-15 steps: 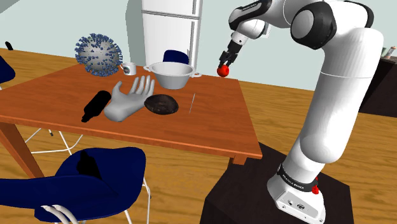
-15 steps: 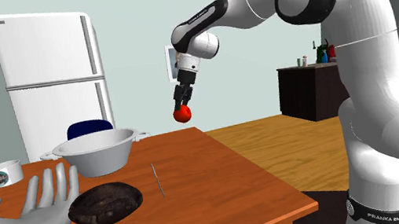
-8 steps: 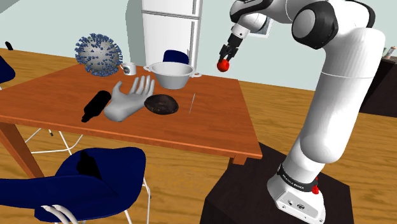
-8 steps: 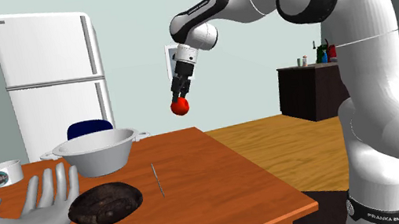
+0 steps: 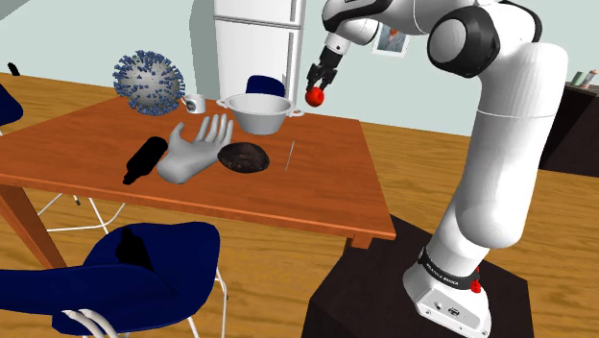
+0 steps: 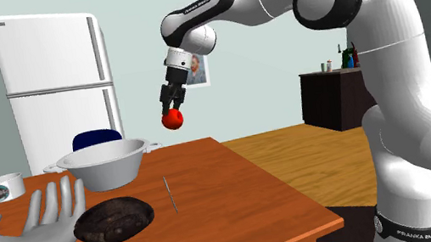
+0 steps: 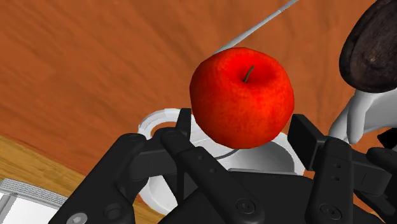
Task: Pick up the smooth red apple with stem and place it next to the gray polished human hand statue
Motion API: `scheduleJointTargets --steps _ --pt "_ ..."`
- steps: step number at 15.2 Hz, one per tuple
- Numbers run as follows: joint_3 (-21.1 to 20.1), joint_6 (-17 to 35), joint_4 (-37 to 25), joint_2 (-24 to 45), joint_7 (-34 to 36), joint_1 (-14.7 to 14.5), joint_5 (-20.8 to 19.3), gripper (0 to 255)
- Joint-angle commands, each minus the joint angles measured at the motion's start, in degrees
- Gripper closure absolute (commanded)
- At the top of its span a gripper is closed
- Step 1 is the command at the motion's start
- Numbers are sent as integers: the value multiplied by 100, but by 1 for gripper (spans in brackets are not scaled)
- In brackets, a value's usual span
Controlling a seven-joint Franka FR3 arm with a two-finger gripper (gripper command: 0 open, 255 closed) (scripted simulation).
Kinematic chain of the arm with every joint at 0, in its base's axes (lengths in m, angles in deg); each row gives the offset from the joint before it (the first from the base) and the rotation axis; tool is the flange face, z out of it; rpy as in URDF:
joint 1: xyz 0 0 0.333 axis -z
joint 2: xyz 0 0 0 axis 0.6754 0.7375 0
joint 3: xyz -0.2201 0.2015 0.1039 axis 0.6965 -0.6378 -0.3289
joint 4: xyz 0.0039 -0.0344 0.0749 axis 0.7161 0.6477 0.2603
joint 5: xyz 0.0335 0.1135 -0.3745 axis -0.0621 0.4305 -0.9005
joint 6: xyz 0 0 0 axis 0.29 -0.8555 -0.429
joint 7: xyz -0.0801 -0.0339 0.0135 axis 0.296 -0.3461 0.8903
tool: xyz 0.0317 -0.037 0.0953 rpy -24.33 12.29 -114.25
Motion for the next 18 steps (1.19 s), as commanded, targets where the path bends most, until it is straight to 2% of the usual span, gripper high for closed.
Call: scheduleJointTargets --steps 1,9,15,18 --pt "-89 69 -110 123 238 -133 1 255" --pt "-393 -36 -1146 904 1101 -496 77 255" --pt "-605 -377 -2507 1817 1775 -616 177 255" --pt "-611 -132 -2215 1780 1715 -668 186 255"
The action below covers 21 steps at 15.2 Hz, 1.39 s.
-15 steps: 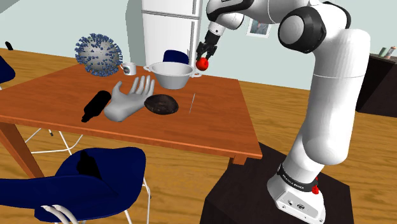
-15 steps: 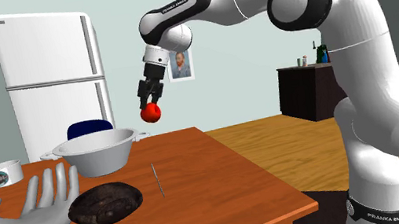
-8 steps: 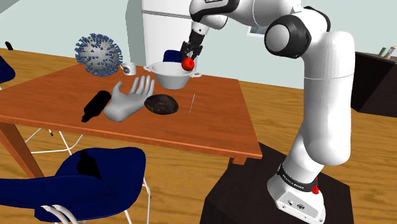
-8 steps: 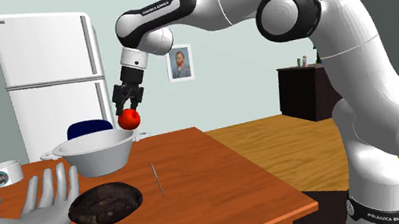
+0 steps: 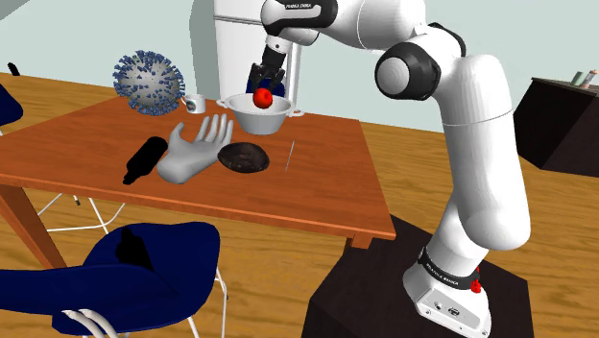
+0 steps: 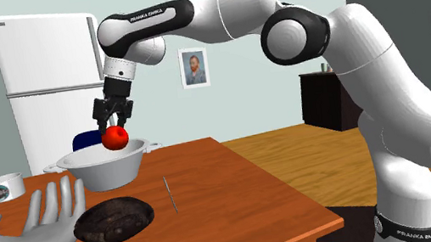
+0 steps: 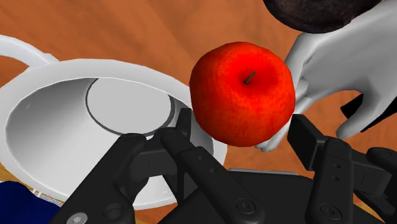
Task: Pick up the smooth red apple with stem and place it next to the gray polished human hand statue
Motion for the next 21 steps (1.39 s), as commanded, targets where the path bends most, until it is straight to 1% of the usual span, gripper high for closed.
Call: scheduleJointTargets --steps 1,10,21 --pt "-10 139 114 24 -20 -22 16 255" --pt "-53 798 794 31 -203 -111 104 255" --pt "-152 1509 1376 196 -444 -135 291 255"
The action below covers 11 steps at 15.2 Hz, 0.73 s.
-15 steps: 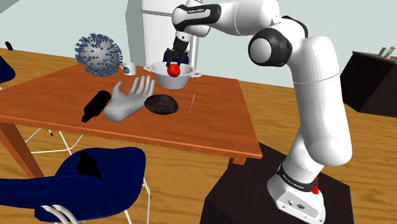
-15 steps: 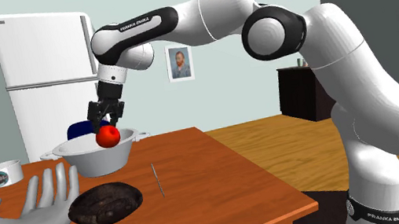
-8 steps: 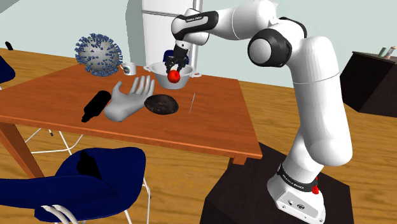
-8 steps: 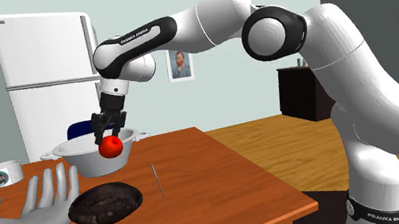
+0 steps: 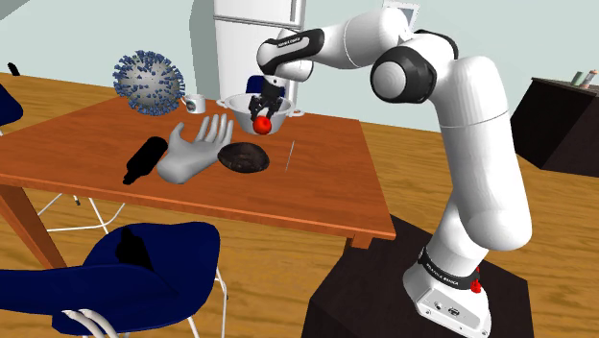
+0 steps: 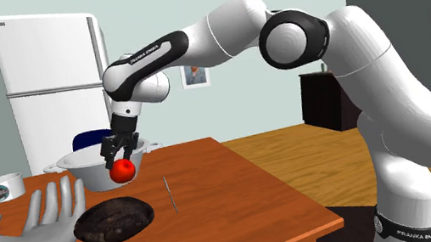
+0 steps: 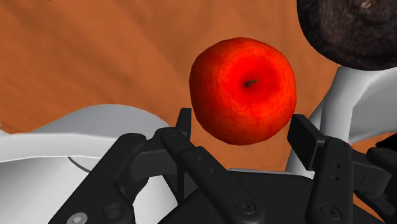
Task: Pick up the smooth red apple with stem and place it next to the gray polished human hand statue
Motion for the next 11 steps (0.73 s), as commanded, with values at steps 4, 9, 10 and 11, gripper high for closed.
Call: scheduleJointTargets --steps 4,9,10,11 --pt "-60 303 198 120 -117 12 107 255" --pt "-131 587 357 261 -238 35 222 255" --pt "-146 642 384 292 -262 41 247 255" --pt "-162 696 409 324 -287 48 271 255"
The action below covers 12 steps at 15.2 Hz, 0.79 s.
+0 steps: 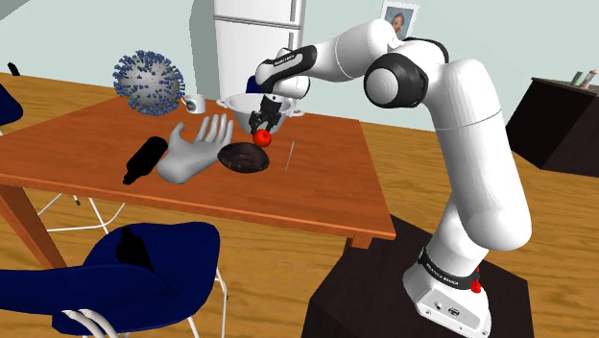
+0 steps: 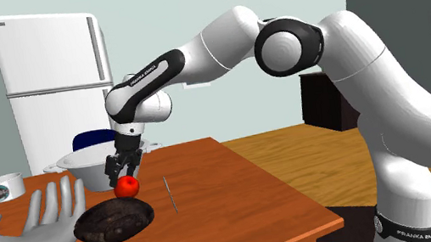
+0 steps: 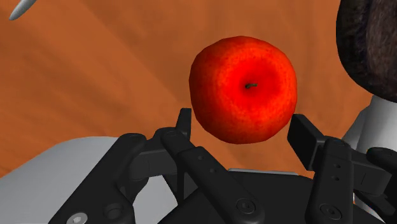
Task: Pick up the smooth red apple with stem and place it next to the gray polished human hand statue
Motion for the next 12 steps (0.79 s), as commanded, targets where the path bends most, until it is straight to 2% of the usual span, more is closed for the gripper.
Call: scheduleJointTargets --steps 1,10,11,12 --pt "-33 112 52 63 -54 16 52 255" --pt "-42 143 66 83 -68 20 66 255" --pt "-42 143 65 83 -68 20 66 0" --pt "-42 143 65 83 -68 20 66 0"
